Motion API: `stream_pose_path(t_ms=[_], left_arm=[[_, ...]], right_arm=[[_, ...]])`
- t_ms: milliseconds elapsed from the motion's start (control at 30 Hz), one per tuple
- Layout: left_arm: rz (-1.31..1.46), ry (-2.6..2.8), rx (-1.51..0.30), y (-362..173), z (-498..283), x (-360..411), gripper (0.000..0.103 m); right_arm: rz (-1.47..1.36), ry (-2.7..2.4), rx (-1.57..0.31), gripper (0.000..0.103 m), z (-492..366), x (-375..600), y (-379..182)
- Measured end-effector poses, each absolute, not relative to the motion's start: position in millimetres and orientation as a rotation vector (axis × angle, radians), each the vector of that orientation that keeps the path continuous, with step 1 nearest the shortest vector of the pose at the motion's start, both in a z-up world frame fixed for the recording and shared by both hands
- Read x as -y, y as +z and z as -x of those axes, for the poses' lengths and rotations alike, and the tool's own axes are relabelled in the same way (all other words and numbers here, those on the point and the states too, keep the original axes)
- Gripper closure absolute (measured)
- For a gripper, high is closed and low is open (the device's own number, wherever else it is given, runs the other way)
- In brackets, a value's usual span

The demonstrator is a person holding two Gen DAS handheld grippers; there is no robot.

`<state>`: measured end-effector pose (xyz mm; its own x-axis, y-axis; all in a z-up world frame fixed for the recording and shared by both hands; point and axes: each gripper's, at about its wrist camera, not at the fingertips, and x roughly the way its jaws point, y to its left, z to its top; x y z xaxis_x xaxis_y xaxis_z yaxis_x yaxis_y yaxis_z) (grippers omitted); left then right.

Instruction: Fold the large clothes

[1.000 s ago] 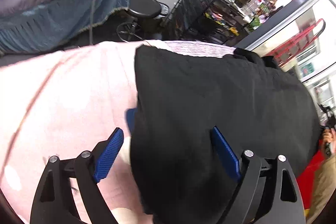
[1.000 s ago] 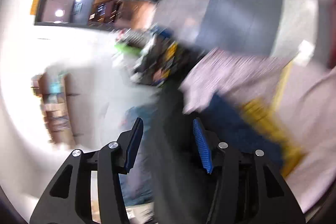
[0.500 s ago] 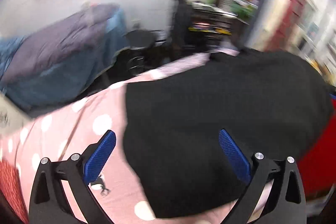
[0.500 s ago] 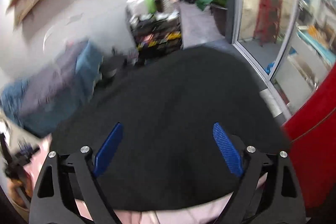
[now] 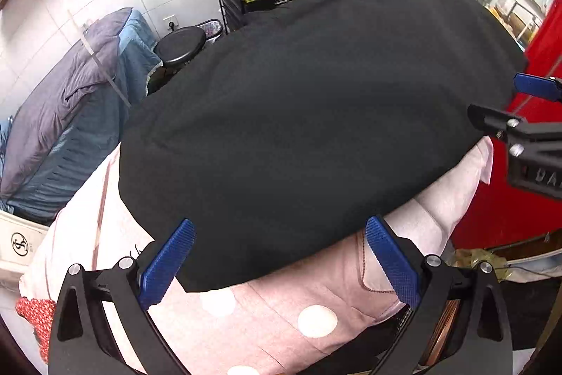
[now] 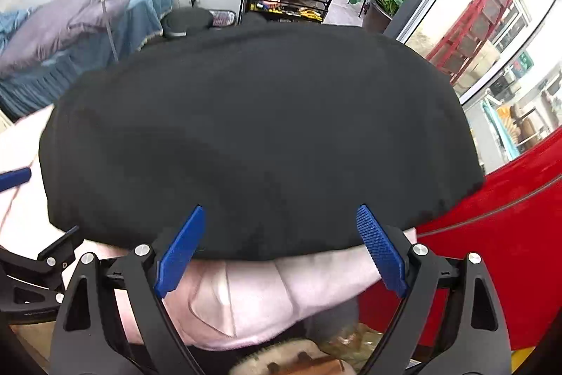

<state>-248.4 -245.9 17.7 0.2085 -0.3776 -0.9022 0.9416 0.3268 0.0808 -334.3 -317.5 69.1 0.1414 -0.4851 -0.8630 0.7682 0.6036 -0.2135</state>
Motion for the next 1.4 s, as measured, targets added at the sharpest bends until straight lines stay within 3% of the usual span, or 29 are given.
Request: stream_pose_path(t_ms=[400, 1400], left_arm=[[-0.779, -1.052, -0.861, 22, 279, 235, 0.006], [-0.735, -1.023, -0.901, 24, 272, 234, 0.006]], right_arm=[[-0.302, -0.937, -1.112, 0.016, 347, 291, 67], [-0.288, -0.937, -1.115, 0.016, 344, 290, 71]])
